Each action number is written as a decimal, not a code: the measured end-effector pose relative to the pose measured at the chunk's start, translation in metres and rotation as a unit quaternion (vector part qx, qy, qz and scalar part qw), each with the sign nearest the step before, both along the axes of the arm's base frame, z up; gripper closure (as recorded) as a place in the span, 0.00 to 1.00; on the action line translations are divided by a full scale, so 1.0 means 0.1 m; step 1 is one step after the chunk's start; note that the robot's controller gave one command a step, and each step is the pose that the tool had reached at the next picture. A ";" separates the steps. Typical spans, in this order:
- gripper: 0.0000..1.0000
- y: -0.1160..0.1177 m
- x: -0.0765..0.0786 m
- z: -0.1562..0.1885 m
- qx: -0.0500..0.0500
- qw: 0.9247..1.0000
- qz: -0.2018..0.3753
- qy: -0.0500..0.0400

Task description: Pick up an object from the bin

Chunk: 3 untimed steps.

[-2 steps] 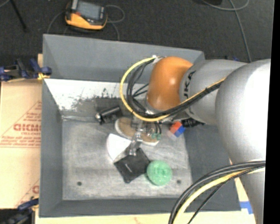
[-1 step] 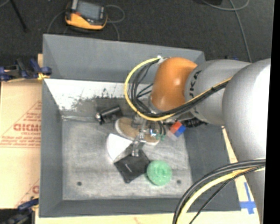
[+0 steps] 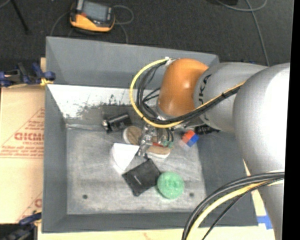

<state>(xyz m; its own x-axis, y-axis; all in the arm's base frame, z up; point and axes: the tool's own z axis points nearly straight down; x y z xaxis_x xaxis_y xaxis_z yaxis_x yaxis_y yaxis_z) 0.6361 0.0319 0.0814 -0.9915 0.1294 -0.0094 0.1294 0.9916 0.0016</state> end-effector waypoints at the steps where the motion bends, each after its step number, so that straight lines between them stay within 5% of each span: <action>1: 1.00 0.00 0.00 0.00 0.000 1.000 0.000 0.000; 3: 1.00 0.00 -0.02 0.23 0.000 1.000 0.000 0.005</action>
Offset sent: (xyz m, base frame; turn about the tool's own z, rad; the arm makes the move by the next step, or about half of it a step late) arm -0.0001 0.0000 0.0815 0.0000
